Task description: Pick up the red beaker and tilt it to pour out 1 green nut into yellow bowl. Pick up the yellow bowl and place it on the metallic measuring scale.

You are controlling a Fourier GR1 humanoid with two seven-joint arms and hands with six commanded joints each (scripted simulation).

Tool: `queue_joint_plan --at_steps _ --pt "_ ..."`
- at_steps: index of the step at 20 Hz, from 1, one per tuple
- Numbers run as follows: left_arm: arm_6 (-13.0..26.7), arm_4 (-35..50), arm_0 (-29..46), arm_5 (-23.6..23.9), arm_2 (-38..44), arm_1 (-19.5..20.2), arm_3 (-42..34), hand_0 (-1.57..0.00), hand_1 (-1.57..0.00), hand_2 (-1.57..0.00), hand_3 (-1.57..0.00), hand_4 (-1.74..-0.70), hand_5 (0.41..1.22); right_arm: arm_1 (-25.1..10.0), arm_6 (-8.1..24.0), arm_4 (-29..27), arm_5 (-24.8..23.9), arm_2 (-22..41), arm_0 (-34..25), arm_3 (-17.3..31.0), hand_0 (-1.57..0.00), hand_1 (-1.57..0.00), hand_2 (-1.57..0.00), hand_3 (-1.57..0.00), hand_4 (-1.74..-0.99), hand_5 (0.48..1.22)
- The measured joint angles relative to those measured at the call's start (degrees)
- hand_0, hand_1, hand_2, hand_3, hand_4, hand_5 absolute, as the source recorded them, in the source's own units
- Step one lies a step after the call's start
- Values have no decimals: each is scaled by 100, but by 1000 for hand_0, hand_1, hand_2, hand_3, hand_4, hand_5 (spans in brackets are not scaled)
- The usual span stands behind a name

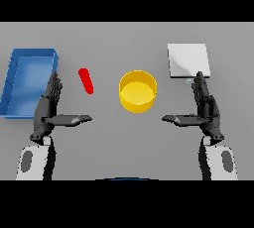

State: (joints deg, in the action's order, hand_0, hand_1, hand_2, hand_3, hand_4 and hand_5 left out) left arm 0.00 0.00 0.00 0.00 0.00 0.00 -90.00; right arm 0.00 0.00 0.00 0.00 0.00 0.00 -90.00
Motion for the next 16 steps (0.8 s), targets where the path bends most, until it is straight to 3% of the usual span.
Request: queue_joint_plan --at_steps 6,7,8,11,16 --pt "-51 -11 227 -22 -65 -16 -153 1 1 1 1 -1151 599 -8 -30 1 1 2 -8 8 1 1 1 1 -1167 599" --pt "-224 -226 466 -99 -239 152 -434 1 1 1 1 -1156 599 -289 -501 640 -174 203 215 -187 1 1 1 1 -1163 595" --pt "-204 -384 626 -116 -358 252 -656 1 1 1 1 -1158 599 -319 -720 1089 -316 431 427 -333 1 1 1 1 -1162 594" --pt "94 -574 822 -167 -566 347 -989 1 1 1 1 -1163 600 -374 -577 1642 -513 669 627 -561 1 1 1 1 -1162 591" --pt "284 -801 705 -114 -662 378 -928 1 1 1 1 -1163 604 -355 -442 1549 -443 675 685 -719 1 1 1 1 -1212 607"
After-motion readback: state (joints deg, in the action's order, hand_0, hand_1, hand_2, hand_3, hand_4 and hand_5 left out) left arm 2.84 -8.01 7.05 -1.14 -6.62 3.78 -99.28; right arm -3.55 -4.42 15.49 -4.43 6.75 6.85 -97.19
